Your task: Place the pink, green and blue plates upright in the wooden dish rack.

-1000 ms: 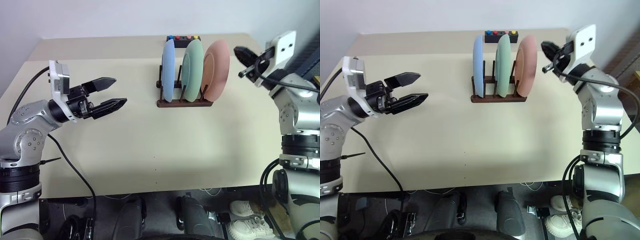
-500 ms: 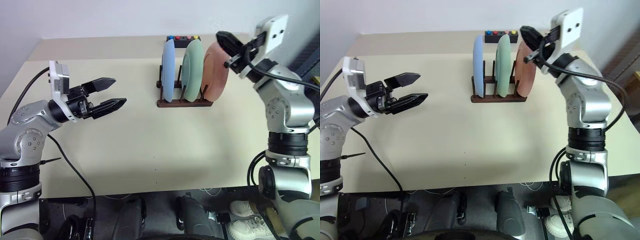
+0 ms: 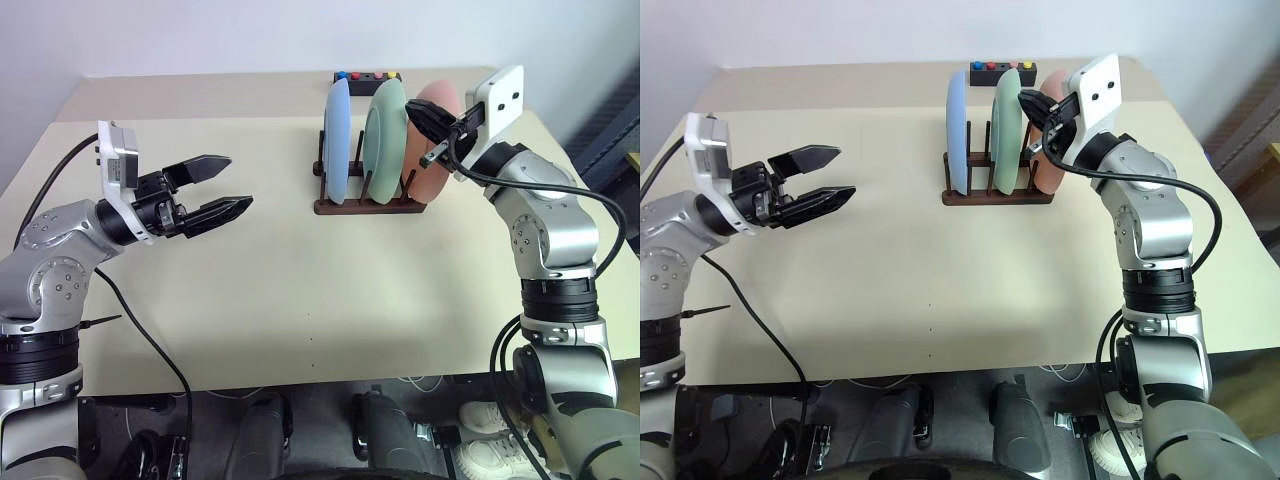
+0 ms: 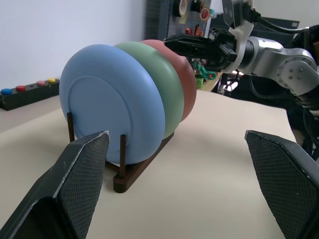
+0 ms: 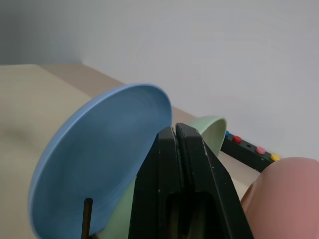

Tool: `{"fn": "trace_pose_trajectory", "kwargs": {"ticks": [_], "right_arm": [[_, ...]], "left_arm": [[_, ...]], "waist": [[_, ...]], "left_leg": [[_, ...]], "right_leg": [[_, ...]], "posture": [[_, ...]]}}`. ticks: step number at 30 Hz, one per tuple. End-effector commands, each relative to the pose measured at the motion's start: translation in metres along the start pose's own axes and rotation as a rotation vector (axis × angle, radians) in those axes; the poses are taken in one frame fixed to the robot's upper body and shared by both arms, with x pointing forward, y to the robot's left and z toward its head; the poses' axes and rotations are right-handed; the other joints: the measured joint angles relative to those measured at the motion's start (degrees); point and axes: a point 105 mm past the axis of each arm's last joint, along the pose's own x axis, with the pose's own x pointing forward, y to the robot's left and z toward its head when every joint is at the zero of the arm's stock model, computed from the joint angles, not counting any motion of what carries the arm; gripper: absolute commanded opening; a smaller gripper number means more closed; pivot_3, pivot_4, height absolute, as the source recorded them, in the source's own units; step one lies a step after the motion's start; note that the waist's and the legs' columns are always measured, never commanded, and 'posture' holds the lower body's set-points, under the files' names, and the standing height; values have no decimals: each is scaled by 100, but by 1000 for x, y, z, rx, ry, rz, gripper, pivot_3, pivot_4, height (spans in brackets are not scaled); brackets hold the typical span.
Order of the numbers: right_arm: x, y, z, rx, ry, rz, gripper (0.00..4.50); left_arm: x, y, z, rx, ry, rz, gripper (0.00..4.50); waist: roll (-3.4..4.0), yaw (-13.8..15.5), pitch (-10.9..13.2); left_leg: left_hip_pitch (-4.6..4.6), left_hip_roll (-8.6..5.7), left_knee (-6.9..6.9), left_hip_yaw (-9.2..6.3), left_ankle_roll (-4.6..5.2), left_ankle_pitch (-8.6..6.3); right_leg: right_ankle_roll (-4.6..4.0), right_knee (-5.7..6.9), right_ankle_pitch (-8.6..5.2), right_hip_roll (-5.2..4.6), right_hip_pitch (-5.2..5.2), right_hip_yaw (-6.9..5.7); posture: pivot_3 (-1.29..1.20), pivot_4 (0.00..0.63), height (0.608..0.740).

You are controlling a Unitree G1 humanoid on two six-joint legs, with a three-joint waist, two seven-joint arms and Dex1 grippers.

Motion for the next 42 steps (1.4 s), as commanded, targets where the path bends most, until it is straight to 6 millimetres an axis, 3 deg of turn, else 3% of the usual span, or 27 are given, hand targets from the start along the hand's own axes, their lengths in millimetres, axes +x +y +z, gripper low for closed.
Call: {"fn": "trace_pose_trajectory", "kwargs": {"ticks": [1,18,25,27,30,33,35,37,42], "right_arm": [[-3,-2,5,-46,-21,-8,17],[-4,6,-7,-69,13,12,17],[-6,0,21,7,-100,2,17],[-11,-8,36,128,-164,13,17],[-33,-15,70,313,-303,120,837],[-58,-14,91,341,-358,218,2309],[-68,-12,95,346,-350,259,3393],[-80,3,89,352,-287,362,4425],[-96,23,63,341,-157,477,4470]], "left_arm": [[-3,-3,13,51,-21,-4,4500],[-3,-4,14,54,-17,-9,4500],[-4,-4,14,51,-15,-8,4500],[-4,-4,14,53,-14,-6,4500],[-6,-2,15,54,-10,-1,4500],[-8,0,14,54,-8,3,4500],[-8,1,14,56,-8,4,4500],[-7,3,14,59,-8,4,4500],[-7,8,15,69,-2,4,4500]], "waist": [[0,2,0],[0,0,0],[0,3,0],[0,5,0],[0,21,0],[0,39,0],[-1,24,-1],[-1,21,-1],[-1,4,-1]], "left_leg": [[0,0,0,0,0,0],[0,0,1,0,0,0],[0,0,1,0,0,0],[0,0,1,0,0,0],[0,2,2,-1,0,0],[0,3,2,-5,3,-2],[1,3,2,-4,5,-3],[6,3,2,-5,5,-3],[9,3,4,-2,6,-3]], "right_leg": [[0,0,0,0,0,0],[0,1,0,0,0,0],[0,1,0,0,0,0],[0,1,0,0,0,0],[0,2,0,-1,1,0],[0,-5,0,-3,8,-4],[0,-8,0,-4,11,-4],[0,-7,0,-3,15,-4],[0,-4,0,-1,14,-1]], "posture": [[0,150,740],[0,150,740],[0,150,740],[0,150,740],[0,150,740],[0,150,740],[0,150,740],[0,150,740],[0,150,740]]}}
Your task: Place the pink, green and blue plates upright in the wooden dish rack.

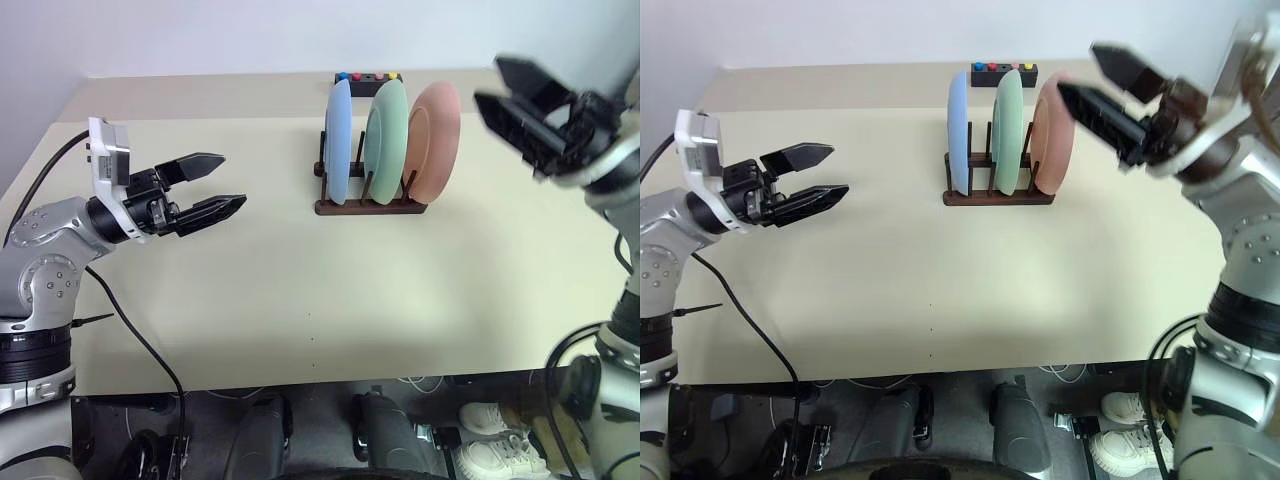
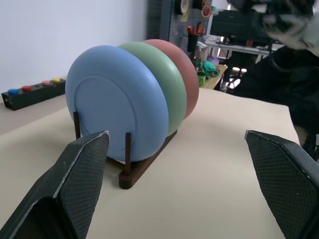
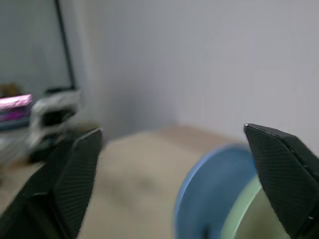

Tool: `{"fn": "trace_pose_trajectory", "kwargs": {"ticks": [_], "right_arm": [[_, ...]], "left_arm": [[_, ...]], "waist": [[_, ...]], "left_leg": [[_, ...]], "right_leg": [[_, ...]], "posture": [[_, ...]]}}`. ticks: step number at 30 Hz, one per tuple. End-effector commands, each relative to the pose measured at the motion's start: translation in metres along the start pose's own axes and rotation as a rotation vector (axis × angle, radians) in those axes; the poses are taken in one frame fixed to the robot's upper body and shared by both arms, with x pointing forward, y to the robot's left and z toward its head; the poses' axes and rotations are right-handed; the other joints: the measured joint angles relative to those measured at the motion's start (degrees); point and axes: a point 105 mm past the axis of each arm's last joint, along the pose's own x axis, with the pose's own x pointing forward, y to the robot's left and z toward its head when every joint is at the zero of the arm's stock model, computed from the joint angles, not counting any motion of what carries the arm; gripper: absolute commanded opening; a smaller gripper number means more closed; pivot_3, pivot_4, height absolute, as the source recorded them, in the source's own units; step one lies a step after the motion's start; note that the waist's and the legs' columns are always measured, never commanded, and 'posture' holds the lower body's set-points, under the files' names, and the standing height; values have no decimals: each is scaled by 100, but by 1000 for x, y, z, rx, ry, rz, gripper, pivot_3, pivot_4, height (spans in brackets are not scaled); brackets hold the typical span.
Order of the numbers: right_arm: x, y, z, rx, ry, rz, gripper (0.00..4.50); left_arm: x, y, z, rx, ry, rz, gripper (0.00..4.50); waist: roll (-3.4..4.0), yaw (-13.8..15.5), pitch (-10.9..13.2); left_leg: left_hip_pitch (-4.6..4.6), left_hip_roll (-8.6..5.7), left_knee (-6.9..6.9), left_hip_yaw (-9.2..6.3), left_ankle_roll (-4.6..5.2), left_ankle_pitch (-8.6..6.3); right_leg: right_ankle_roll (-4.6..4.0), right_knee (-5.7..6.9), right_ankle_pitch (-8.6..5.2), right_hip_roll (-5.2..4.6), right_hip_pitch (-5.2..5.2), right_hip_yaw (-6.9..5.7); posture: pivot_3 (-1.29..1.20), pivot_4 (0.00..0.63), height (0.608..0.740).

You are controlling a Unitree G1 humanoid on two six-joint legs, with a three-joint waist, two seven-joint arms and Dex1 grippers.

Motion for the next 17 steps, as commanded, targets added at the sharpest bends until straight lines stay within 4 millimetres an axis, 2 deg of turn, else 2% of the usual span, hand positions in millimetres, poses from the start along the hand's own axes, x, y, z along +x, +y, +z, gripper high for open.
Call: {"fn": "trace_pose_trajectory", "kwargs": {"ticks": [1,5,9,13,17], "right_arm": [[-7,17,-3,-32,42,94,4470],[-22,18,-9,-56,67,101,4470],[-33,25,-31,-123,169,109,4470],[-42,19,-54,-167,256,69,4470],[-47,17,-62,-206,268,46,4470]], "left_arm": [[-1,2,11,63,-9,-2,4500],[-8,10,11,89,6,27,4500],[-15,16,9,113,33,51,4500],[-14,16,8,114,37,48,4500],[-11,13,3,113,46,35,4500]], "waist": [[0,10,0],[0,26,0],[-1,33,0],[-1,26,0],[-1,26,0]], "left_leg": [[0,0,0,-1,0,0],[-1,-1,3,0,0,0],[-1,-1,3,-1,3,-2],[-1,-2,10,0,3,-2],[-1,-1,10,0,3,-2]], "right_leg": [[0,0,0,1,1,-1],[0,-2,0,1,1,-1],[1,-4,-1,1,2,-1],[1,-2,0,1,4,-1],[1,-1,0,2,3,-1]], "posture": [[0,150,740],[0,150,740],[0,150,740],[0,150,740],[0,150,740]]}}
